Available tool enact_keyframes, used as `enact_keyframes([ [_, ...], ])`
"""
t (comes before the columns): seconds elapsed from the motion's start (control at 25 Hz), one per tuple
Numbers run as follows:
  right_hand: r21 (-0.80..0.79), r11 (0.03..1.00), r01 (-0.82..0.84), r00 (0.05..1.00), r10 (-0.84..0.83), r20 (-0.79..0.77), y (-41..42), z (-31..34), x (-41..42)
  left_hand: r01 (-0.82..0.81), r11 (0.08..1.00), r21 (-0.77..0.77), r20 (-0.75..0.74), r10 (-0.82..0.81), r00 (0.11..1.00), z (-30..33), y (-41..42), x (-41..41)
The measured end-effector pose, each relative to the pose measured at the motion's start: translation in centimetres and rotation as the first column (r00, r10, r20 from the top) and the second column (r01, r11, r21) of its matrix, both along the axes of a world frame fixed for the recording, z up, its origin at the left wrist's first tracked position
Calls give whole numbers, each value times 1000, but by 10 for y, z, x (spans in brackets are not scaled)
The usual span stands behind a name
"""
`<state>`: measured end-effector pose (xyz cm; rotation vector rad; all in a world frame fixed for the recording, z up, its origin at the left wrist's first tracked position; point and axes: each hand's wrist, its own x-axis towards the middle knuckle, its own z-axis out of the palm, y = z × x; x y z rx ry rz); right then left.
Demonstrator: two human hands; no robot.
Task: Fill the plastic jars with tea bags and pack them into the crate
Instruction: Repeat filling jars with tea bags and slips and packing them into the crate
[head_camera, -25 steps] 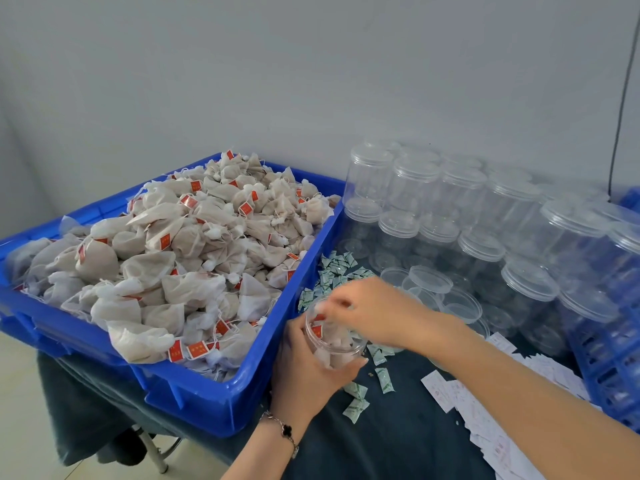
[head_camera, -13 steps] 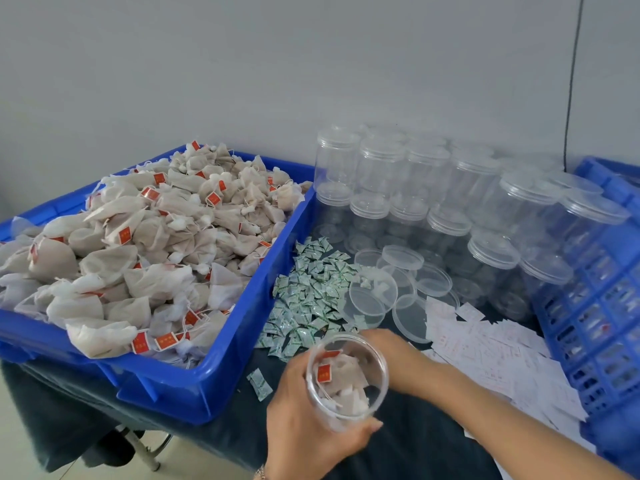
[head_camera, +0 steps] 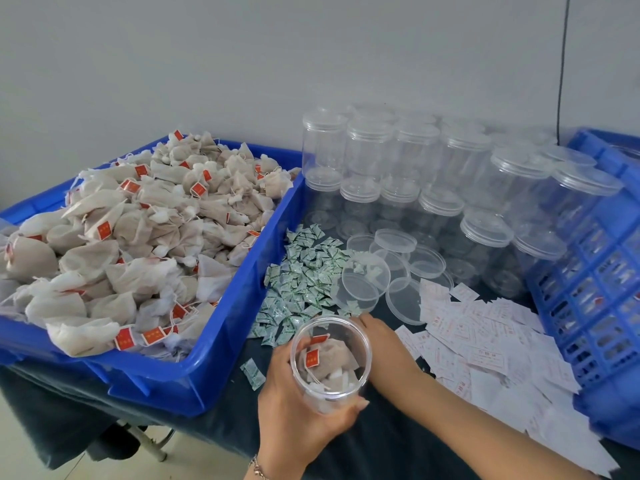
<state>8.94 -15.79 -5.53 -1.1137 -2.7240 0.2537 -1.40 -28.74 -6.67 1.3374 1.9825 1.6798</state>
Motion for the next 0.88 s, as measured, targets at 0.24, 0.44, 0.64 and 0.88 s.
enact_keyframes([
  [0.24, -127, 980, 154, 897, -192, -398, -10, 61, 1, 0, 1000, -3, 3, 0, 1000, -1, -1, -2],
  [0.44, 82, 980, -179, 833, 195, -518, -52, 113, 12, -10, 1000, 26, -26, 11, 1000, 3, 0, -1],
  [0.64, 154, 946, -287, 863, 325, -386, -59, 85, 33, 11, 999, 38, 19, -12, 1000, 3, -1, 0],
  [0.88, 69, 952, 299, 954, -301, 6, -6, 25, 80, 20, 1000, 1, 29, -20, 999, 3, -2, -1],
])
